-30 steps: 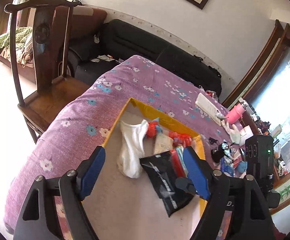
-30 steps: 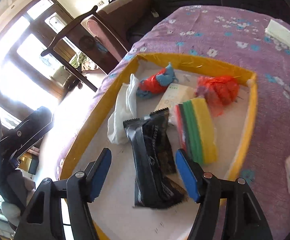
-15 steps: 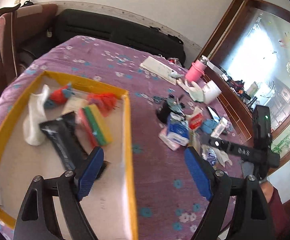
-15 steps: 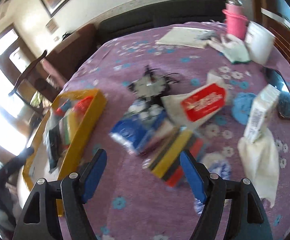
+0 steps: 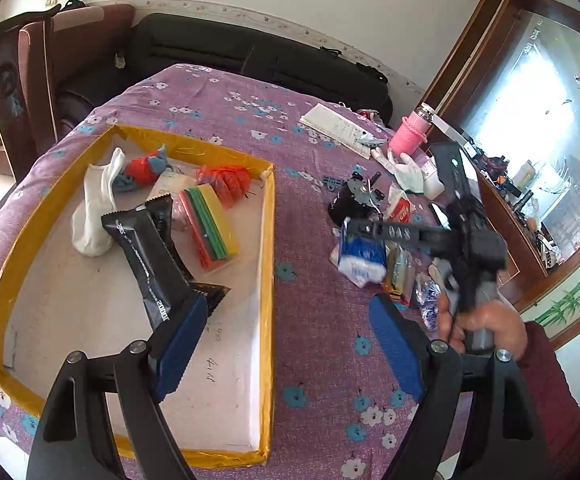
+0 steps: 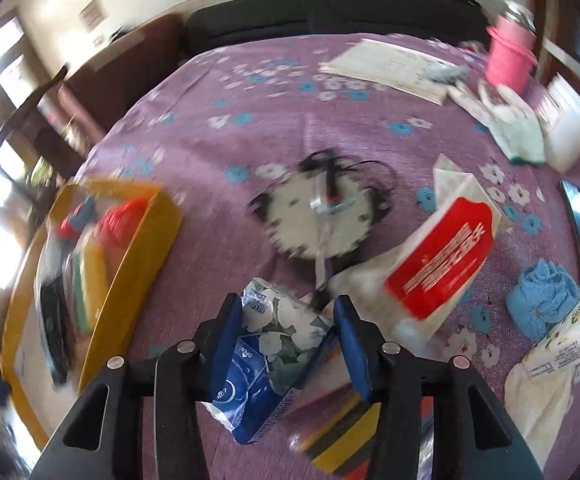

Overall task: Organize soft objects
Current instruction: 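Grasp blue floral tissue pack with left tool while right tool grasps blue wrapped bag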

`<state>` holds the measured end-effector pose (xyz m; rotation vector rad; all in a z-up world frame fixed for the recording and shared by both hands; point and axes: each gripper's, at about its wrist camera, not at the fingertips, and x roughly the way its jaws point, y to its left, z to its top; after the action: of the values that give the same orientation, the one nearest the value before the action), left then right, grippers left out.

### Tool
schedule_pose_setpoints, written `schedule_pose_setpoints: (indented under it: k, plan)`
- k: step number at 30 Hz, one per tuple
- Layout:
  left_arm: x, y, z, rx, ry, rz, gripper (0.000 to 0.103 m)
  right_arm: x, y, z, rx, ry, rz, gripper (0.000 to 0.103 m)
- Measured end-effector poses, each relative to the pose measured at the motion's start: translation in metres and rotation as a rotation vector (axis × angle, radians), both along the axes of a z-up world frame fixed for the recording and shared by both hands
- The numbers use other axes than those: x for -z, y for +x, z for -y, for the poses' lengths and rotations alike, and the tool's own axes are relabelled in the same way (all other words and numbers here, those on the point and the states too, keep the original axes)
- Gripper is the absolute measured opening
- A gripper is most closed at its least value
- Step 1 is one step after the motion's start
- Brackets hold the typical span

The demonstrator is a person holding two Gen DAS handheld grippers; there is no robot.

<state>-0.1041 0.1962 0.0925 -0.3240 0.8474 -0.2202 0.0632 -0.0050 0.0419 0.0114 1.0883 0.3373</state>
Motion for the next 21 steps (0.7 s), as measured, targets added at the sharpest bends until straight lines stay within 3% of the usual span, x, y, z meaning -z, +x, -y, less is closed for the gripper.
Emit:
schedule_pose_setpoints:
  k: [2, 5, 7, 8, 10, 12, 17, 21]
  plan:
    - [0.002, 0.003, 0.001, 0.003, -0.007, -0.004, 0.082, -0.002, -0.022, -0.011, -0.09, -0.024, -0.01, 0.051]
    - [0.009, 0.007, 0.013, 0.036, -0.016, -0.018, 0.082, 0.006, -0.054, -0.019, -0.237, -0.017, -0.095, 0.051]
    - [0.013, 0.008, 0.022, 0.068, -0.013, -0.031, 0.082, 0.001, -0.072, -0.007, -0.275, 0.038, -0.094, 0.051]
    - [0.015, 0.007, 0.028, 0.085, -0.006, -0.035, 0.082, -0.005, -0.076, 0.005, -0.258, 0.07, -0.077, 0.051]
    - [0.019, 0.007, 0.042, 0.121, 0.036, -0.045, 0.082, -0.016, -0.084, 0.034, -0.195, 0.123, -0.041, 0.063]
    - [0.025, 0.007, 0.057, 0.164, 0.096, -0.057, 0.082, -0.025, -0.09, 0.07, -0.109, 0.144, 0.012, 0.069]
    - [0.053, 0.017, 0.099, 0.276, 0.248, -0.093, 0.082, -0.031, -0.105, 0.156, 0.077, 0.155, 0.058, 0.072]
    - [0.071, 0.035, 0.116, 0.287, 0.301, -0.137, 0.082, -0.022, -0.114, 0.205, 0.199, 0.146, 0.042, 0.073]
